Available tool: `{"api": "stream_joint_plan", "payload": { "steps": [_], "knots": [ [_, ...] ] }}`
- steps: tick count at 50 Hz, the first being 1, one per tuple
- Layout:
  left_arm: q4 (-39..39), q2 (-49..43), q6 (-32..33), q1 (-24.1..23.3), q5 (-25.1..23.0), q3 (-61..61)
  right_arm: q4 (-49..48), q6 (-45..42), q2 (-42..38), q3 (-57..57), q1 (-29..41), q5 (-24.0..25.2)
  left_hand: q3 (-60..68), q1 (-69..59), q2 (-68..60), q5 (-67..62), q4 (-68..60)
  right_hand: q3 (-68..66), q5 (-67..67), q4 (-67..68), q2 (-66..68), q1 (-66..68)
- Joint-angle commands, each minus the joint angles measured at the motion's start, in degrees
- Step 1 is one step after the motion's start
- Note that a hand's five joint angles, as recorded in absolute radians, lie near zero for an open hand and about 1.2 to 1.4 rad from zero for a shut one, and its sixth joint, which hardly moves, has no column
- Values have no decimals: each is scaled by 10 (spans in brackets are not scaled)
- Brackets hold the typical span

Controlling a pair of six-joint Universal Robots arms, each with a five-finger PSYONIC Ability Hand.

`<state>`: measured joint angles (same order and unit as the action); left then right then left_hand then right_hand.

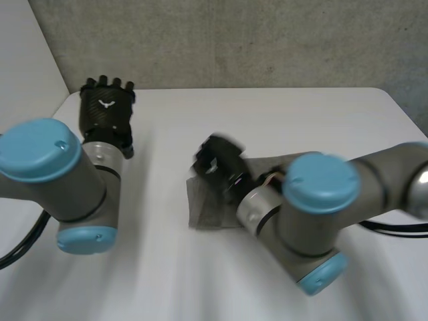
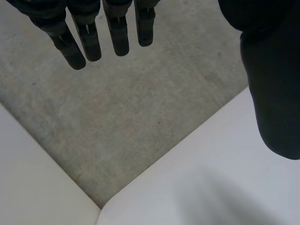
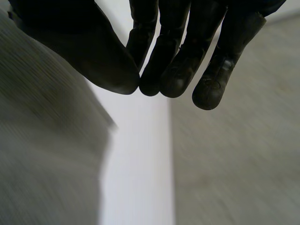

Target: Fold the towel.

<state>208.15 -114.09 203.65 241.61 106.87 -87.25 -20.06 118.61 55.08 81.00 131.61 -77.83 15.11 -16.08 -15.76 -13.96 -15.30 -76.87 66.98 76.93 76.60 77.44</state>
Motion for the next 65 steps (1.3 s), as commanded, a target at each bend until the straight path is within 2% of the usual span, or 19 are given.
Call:
{"api": "stream_joint_plan", "payload": {
  "steps": [1, 5, 7, 8, 10, 13, 15, 18, 19, 23, 31, 37, 51, 56, 58, 59, 60, 61, 65],
  "knots": [
    [-25, 2, -93, 20, -55, -3, 51, 16, -61, -35, 20, 28, -37, 47, 44, 126, 39, -31, 30, 31, 34, 26],
    [-36, 2, -103, 20, -78, -5, 51, 46, -40, -31, 16, -2, -36, 45, 42, 124, 37, -31, 30, 31, 34, 26],
    [-38, 2, -105, 15, -85, -4, 52, 113, 4, -18, 1, -43, -36, 45, 42, 124, 37, 470, -471, -471, -468, -476],
    [-38, 2, -105, 15, -85, -4, 52, 114, 5, -18, 1, -43, -36, 45, 42, 124, 37, 473, -474, -473, -470, -478],
    [-38, 2, -106, 12, -85, -5, 48, 206, 57, 16, -48, -68, -36, 45, 42, 124, 37, 493, -494, -493, -490, -499],
    [-39, 2, -106, 11, -85, -7, 47, 251, 86, 36, -75, -69, -36, 45, 42, 124, 37, 506, -507, -507, -504, -512],
    [-40, 2, -105, 4, -87, -13, 46, 332, 129, 77, -119, -64, -36, 45, 42, 124, 37, 538, -539, -539, -536, -544],
    [-40, 1, -105, -4, -89, -24, 46, 370, 144, 98, -144, -60, -36, 45, 42, 124, 37, 540, -541, -541, -537, -546],
    [-40, 1, -105, -4, -89, -24, 49, 405, 154, 122, -174, -53, -36, 45, 42, 124, 37, 540, -541, -541, -537, -546],
    [-40, 2, -106, -7, -94, -37, 59, 431, 159, 163, -227, -40, -42, 52, 49, 131, 44, 540, -541, -541, -537, -546],
    [-41, 1, -107, -16, -138, -45, 60, 378, 158, 248, -318, 11, -42, 52, 49, 131, 44, 523, -524, -524, -521, -529],
    [-44, 2, -117, -18, -139, -44, 58, 365, 151, 253, -329, 19, -42, 52, 49, 131, 44, 508, -509, -509, -505, -514],
    [-44, 1, -120, -20, -138, -45, 48, 324, 129, 261, -331, -6, -41, 50, 47, 129, 42, 508, -509, -509, -505, -514],
    [-44, 0, -120, -20, -138, -45, 43, 319, 122, 260, -334, -7, -41, 50, 47, 129, 42, 404, -405, -404, -401, -409],
    [-44, 0, -120, -20, -138, -45, 35, 318, 120, 257, -339, -6, -41, 50, 47, 129, 42, 221, -222, -222, -219, -227],
    [-45, 0, -120, -20, -138, -46, 35, 318, 120, 257, -339, -6, -41, 50, 47, 129, 42, 220, -222, -221, -218, -226],
    [-44, -1, -120, -20, -138, -46, 32, 318, 115, 254, -339, -7, -41, 50, 47, 129, 42, 142, -143, -143, -139, -148],
    [-44, -1, -120, -20, -138, -46, 28, 316, 111, 252, -338, -7, -41, 50, 47, 129, 42, -5, 4, 5, 8, -1],
    [-44, 0, -120, -18, -137, -45, 19, 297, 109, 246, -334, -7, -42, 52, 49, 131, 44, -31, 30, 31, 34, 26]
  ]
}}
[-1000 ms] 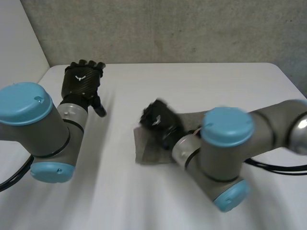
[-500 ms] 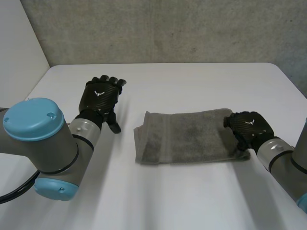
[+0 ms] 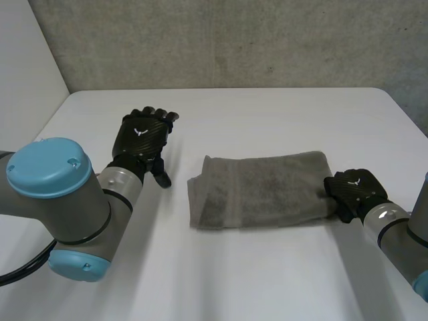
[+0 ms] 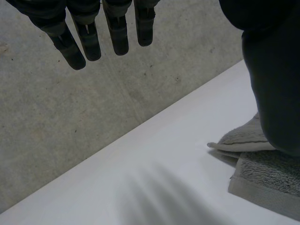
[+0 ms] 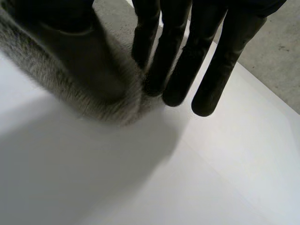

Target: Fold the towel.

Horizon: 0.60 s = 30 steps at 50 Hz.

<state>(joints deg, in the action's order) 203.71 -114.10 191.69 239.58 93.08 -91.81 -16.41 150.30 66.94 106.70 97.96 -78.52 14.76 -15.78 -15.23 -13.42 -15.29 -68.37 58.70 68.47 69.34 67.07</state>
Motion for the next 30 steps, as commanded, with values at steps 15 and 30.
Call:
{"api": "stream_joint_plan", "payload": {
  "steps": [15, 30],
  "knots": [
    [1, 56, 1, 33, 3, 10, -97, -256, -15, -126, 291, 5, -39, 49, 43, 125, 44, -116, 113, 115, 107, 129],
    [1, 67, -11, 48, 3, 3, 0, -296, -168, -238, 380, 48, -39, 49, 43, 125, 44, -69, 65, 68, 59, 82]
  ]
}}
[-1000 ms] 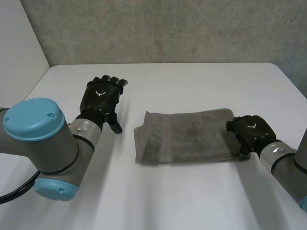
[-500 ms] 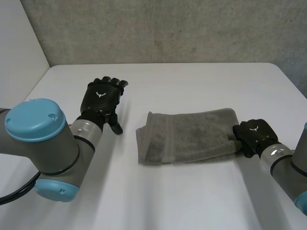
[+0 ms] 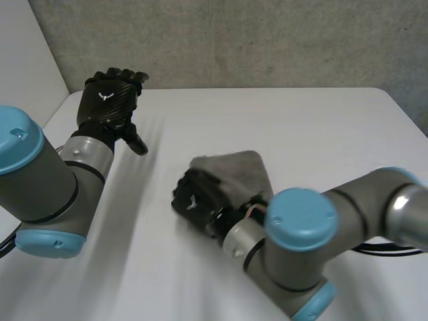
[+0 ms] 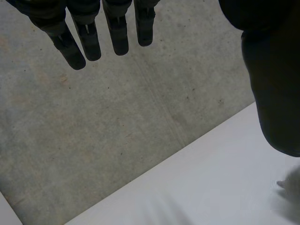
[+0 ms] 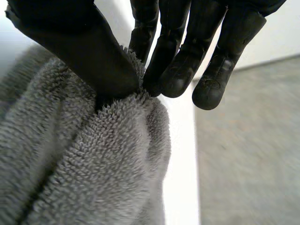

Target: Fold the towel.

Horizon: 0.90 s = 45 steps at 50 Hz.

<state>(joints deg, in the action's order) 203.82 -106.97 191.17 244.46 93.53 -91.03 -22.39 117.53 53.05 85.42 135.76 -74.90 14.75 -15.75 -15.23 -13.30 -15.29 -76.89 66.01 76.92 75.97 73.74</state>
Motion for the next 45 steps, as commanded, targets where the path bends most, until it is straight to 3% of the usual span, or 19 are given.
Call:
{"api": "stream_joint_plan", "payload": {
  "steps": [1, 3, 4, 5, 6, 7, 11, 19, 28, 35, 45],
  "knots": [
    [0, -4, -5, -1, -1, -5, 60, 31, -29, -25, 2, 12, -39, 49, 43, 124, 44, 17, -8, -17, -8, 14],
    [0, -5, -5, -1, -1, -3, 58, 104, 24, -11, -15, 11, -39, 49, 43, 124, 44, 452, -443, -452, -443, -421],
    [0, -5, -5, -1, -1, -3, 58, 104, 24, -11, -15, 11, -39, 49, 43, 124, 44, 454, -446, -455, -445, -423],
    [0, -6, -6, -2, -1, 1, 57, 157, 62, 2, -30, 12, -39, 49, 43, 124, 44, 609, -601, -610, -600, -578],
    [0, -6, -6, -2, -1, 1, 57, 157, 63, 2, -30, 12, -39, 49, 43, 124, 44, 611, -602, -611, -602, -579],
    [0, -8, -6, -3, -1, 5, 55, 215, 97, 16, -45, 14, -39, 49, 43, 124, 44, 656, -647, -656, -647, -624],
    [2, -10, -7, -10, -1, 15, 53, 365, 164, 47, -78, 15, -39, 49, 43, 124, 44, 669, -660, -669, -660, -637],
    [1, -37, -54, -37, -1, 32, 58, 502, 218, 92, -159, 9, -35, 45, 40, 121, 41, 669, -660, -669, -660, -637],
    [-14, -103, -86, -87, -2, 59, 90, 525, 195, 74, -222, 6, -34, 44, 38, 119, 39, 669, -660, -669, -660, -637],
    [-64, -200, -95, -125, 3, 95, 126, 534, 92, 7, -220, 7, -35, 45, 40, 121, 41, 669, -660, -669, -660, -637],
    [-100, -264, -88, -133, 28, 124, 174, 529, -17, -60, -218, 7, -37, 47, 42, 122, 42, 669, -660, -669, -660, -637]
  ]
}}
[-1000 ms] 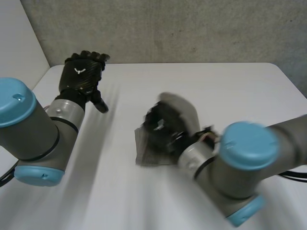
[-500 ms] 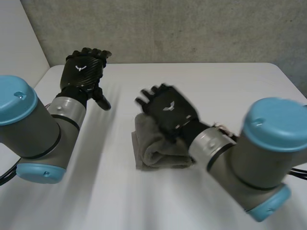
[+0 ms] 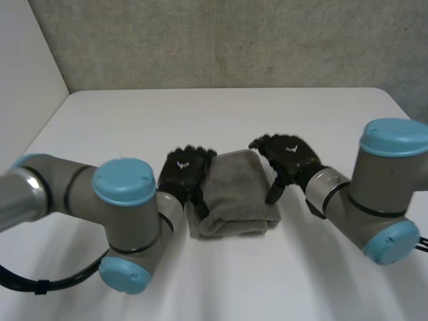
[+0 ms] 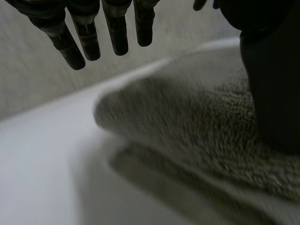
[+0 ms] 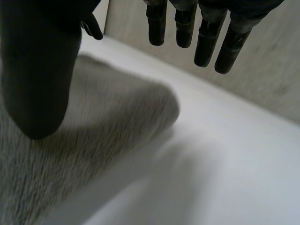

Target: Fold the towel.

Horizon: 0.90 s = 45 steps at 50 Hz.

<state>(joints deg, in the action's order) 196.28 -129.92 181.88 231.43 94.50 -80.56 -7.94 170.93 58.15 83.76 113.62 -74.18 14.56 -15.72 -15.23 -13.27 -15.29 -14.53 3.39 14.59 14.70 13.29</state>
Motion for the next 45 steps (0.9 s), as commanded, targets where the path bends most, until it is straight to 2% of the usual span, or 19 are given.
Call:
{"api": "stream_joint_plan", "payload": {
  "steps": [1, 7, 12, 14, 15, 17, 20, 22, 23, 25, 33, 45],
  "knots": [
    [-31, -33, 4, -2, 19, 22, 30, -7, -69, -48, 3, 0, -35, 47, 42, 122, 42, 45, -34, -46, -47, -33],
    [-45, -5, 6, 0, 19, 24, 31, -7, -61, -56, 3, 0, -37, 48, 43, 124, 44, 45, -34, -46, -47, -33],
    [-57, 51, 6, 3, 19, 19, 30, -6, 14, -48, -4, -3, -37, 48, 43, 124, 44, 45, -34, -46, -47, -33],
    [-70, 95, 6, 8, 20, 19, 29, 1, 74, -40, -5, -8, -37, 48, 43, 124, 44, 45, -34, -46, -47, -33],
    [-70, 95, 6, 8, 20, 19, 29, 1, 74, -40, -5, -8, -37, 48, 43, 124, 44, 45, -34, -46, -47, -33],
    [-90, 142, 6, 20, 24, 18, 30, 2, 133, -33, -6, -38, -35, 47, 42, 122, 42, 45, -34, -46, -47, -33],
    [-113, 190, 8, 40, 24, 18, 30, 3, 161, -31, -7, -65, -37, 48, 43, 124, 44, 45, -34, -46, -47, -33],
    [-123, 215, 11, 52, 24, 16, 34, 4, 206, -27, -10, -118, -37, 48, 43, 124, 44, 45, -34, -46, -47, -33],
    [-123, 216, 11, 52, 24, 16, 34, 4, 206, -27, -10, -119, -37, 48, 43, 124, 44, 45, -34, -46, -47, -33],
    [-142, 257, 17, 74, 24, 13, 54, 0, 234, -23, -27, -153, -40, 52, 47, 127, 47, 45, -34, -46, -47, -33],
    [-164, 306, 30, 93, 24, -1, 116, 0, 249, -21, -52, -156, -40, 52, 47, 127, 47, 45, -34, -46, -47, -33],
    [-161, 321, 25, 99, 24, -18, 113, 0, 249, -19, -51, -153, -42, 53, 48, 129, 49, 45, -34, -46, -47, -33]
  ]
}}
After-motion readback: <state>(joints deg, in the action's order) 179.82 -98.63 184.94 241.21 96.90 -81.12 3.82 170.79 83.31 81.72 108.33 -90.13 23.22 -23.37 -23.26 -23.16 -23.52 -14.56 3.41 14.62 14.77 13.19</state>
